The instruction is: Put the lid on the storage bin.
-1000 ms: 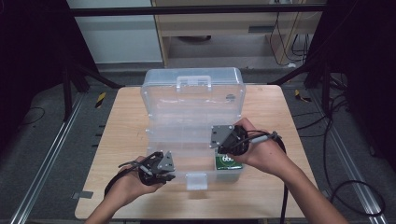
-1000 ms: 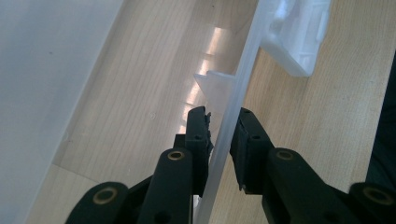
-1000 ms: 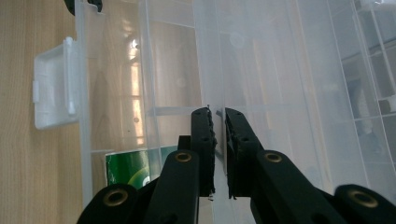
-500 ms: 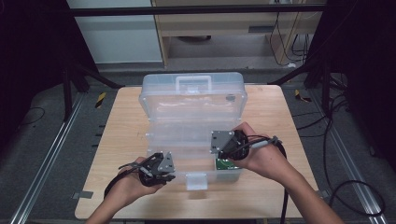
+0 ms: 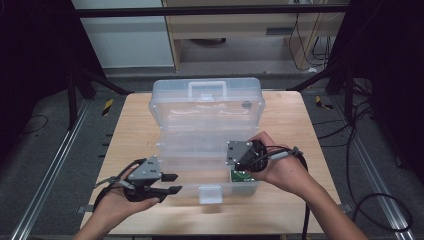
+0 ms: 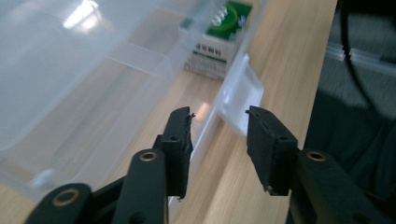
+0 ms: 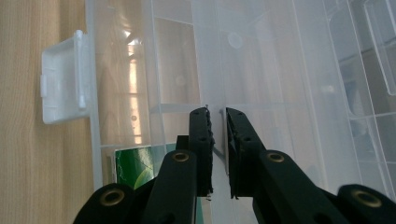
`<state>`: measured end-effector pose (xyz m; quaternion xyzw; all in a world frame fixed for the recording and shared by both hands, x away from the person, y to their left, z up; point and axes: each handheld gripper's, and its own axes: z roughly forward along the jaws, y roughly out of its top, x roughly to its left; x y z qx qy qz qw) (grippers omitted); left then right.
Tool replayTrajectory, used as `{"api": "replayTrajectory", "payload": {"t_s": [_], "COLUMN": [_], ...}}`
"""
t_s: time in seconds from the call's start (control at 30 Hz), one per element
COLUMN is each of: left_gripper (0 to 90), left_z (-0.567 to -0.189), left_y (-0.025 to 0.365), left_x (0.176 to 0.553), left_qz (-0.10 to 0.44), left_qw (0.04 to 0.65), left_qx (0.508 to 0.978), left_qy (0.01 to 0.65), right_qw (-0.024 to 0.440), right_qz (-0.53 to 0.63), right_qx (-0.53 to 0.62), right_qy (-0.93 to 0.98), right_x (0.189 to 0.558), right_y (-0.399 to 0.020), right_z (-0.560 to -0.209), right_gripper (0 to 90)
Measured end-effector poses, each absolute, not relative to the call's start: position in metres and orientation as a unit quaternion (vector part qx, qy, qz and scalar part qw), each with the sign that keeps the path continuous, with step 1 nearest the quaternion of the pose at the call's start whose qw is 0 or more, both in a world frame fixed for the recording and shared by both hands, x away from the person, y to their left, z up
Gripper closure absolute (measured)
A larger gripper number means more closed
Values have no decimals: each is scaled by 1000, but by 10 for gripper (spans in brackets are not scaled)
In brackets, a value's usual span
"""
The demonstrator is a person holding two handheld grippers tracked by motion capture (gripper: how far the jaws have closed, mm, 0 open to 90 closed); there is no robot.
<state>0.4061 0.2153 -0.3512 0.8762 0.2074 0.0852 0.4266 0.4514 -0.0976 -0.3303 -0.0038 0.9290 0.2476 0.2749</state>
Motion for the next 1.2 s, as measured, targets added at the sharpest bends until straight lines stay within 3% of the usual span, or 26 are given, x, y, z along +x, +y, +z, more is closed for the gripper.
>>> {"api": "replayTrajectory", "payload": {"t_s": [0.3, 0.7, 1.2], "left_gripper": [887, 899, 898], "left_z": [-326, -295, -290], "left_y": [256, 257, 255], "left_x": [442, 482, 500], "left_qz": [105, 118, 113], "left_qw": [440, 449, 459], "left_qx": [842, 823, 807], "left_qy": [294, 327, 355], "right_qw": [274, 278, 280], "right_qz": [241, 239, 240], "right_qx": [-10, -10, -8], "right_qy": [931, 930, 929], "right_x": [450, 449, 446], "right_y": [-96, -96, -97], "right_z": [-331, -331, -334], "right_gripper": [807, 800, 794]}}
